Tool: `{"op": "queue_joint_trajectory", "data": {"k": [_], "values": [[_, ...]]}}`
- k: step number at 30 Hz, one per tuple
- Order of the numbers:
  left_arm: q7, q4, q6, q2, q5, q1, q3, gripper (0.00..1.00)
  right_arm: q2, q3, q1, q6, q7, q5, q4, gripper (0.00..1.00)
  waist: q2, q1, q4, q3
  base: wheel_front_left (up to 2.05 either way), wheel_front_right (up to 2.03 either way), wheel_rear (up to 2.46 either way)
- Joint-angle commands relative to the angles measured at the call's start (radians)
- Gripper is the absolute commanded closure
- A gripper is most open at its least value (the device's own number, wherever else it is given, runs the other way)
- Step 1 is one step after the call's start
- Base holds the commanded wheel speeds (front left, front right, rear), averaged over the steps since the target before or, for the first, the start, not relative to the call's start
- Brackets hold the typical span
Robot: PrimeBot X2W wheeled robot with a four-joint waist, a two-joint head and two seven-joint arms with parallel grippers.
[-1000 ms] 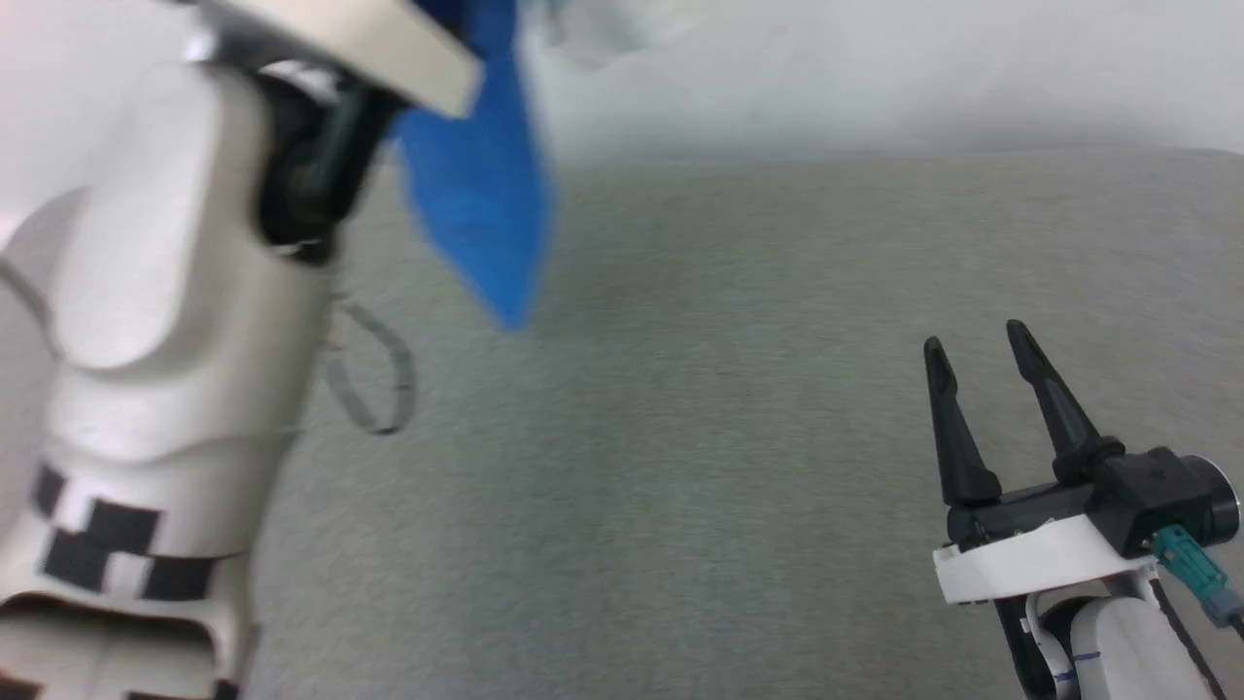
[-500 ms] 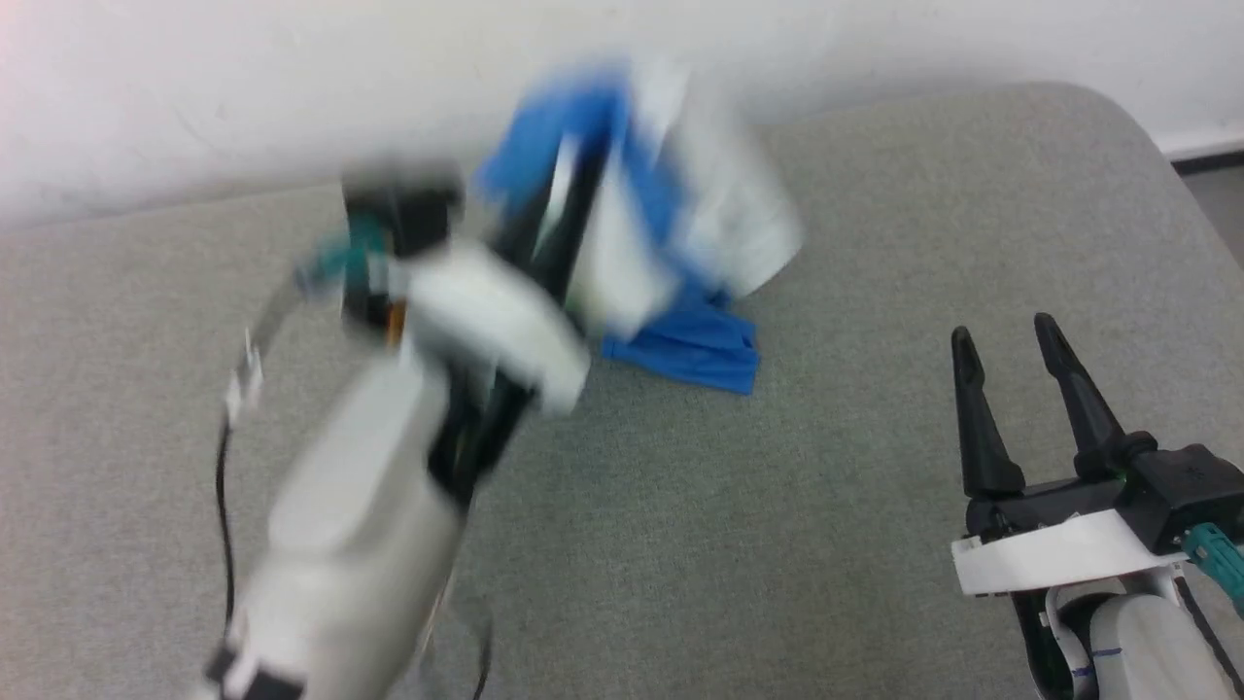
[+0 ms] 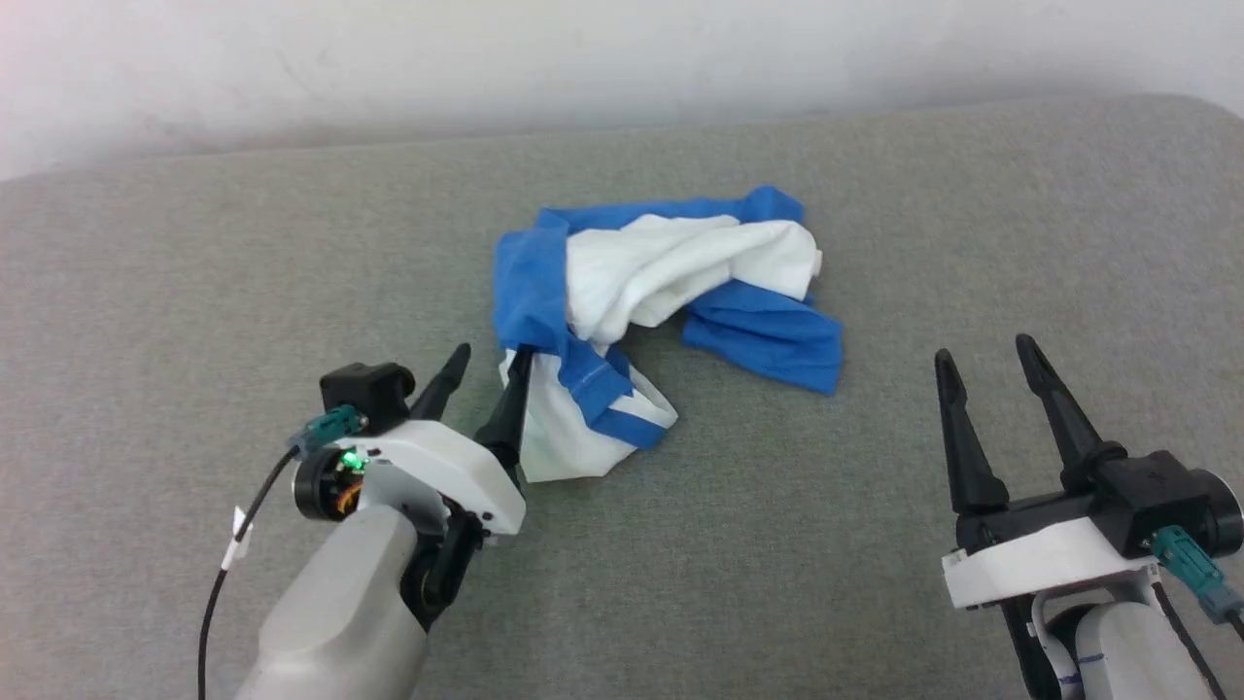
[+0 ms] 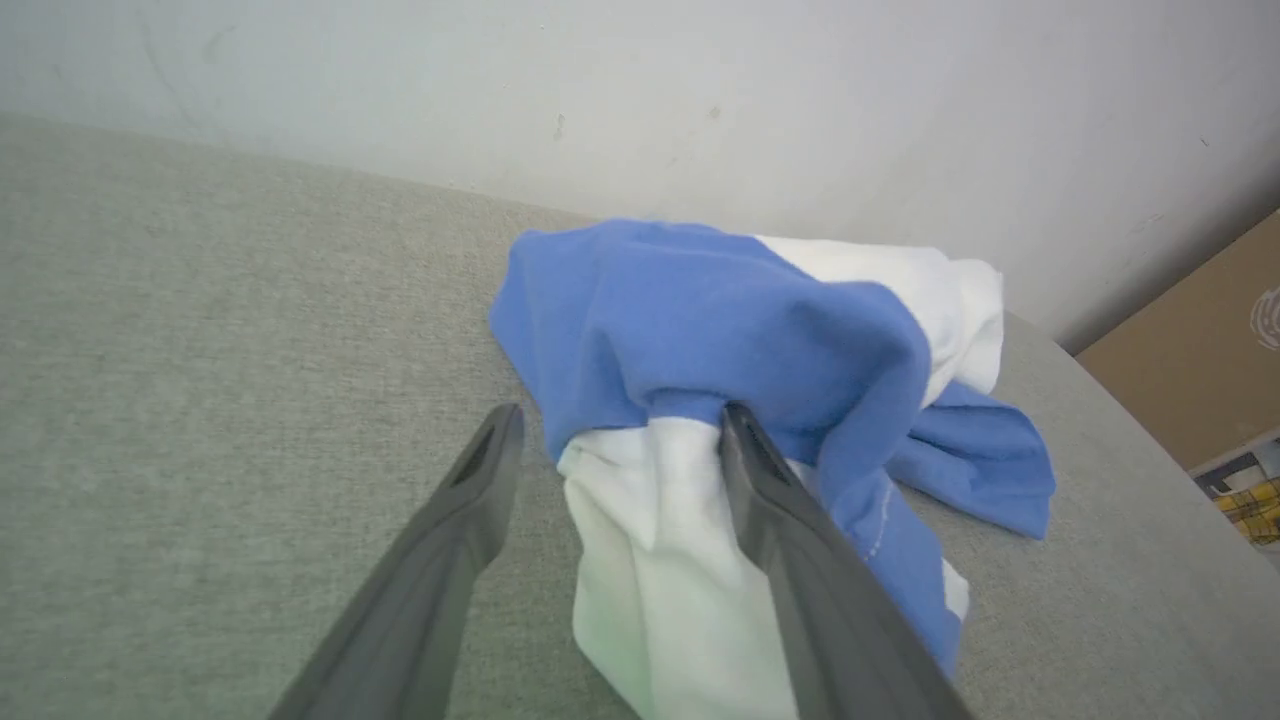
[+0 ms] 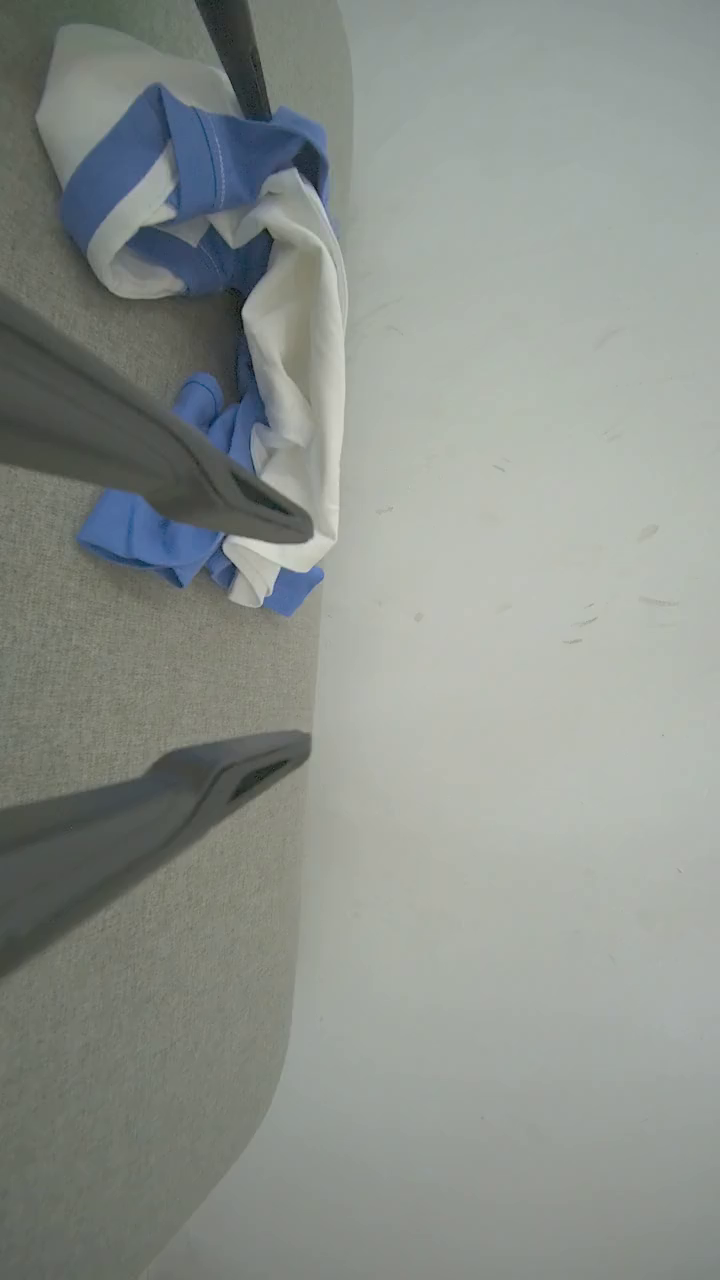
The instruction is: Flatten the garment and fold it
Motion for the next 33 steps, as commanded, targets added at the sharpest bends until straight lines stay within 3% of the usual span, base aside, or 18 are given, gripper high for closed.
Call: {"op": "queue_joint_trajectory", "data": {"k": [1,5,12,16,20,26,33], "values": [[-0.015,-0.016,0.007,0.005,0.020,0.014,0.015,0.00,0.002,-0.004,0.014,-0.002,-0.005,-0.008,0.007,0.00,0.0001,-0.0002,0.051,-0.061,0.00,0.00,0.00],[-0.024,-0.093,0.018,0.028,0.072,0.031,0.049,0.00,0.002,-0.011,0.034,-0.002,-0.005,-0.012,0.015,0.00,0.0001,-0.0002,0.075,-0.103,0.00,0.00,0.00],[-0.025,-0.445,0.092,0.082,0.331,0.210,0.198,0.00,0.002,-0.017,0.089,-0.002,-0.005,-0.013,0.017,0.00,0.0001,-0.0002,0.119,-0.154,0.00,0.00,0.00],[-0.025,-0.590,0.127,0.074,0.452,0.362,0.244,0.00,0.002,-0.013,0.110,-0.002,-0.005,-0.009,0.021,0.00,0.0001,-0.0002,0.134,-0.160,0.00,0.00,0.00],[-0.025,-0.671,0.149,0.032,0.521,0.491,0.270,0.00,0.002,-0.017,0.123,-0.002,-0.005,-0.009,0.028,0.00,0.0001,-0.0002,0.152,-0.160,0.00,0.00,0.00],[-0.025,-0.700,0.128,-0.037,0.558,0.550,0.285,0.00,0.002,-0.017,0.098,-0.002,0.014,-0.051,0.128,0.00,0.0001,-0.0002,0.203,-0.142,0.00,0.00,0.00],[-0.025,-0.676,0.073,-0.080,0.581,0.511,0.297,0.00,-0.088,0.045,-0.084,-0.002,0.292,-0.024,0.277,0.00,0.0001,-0.0002,0.277,-0.081,0.00,0.00,0.00]]}}
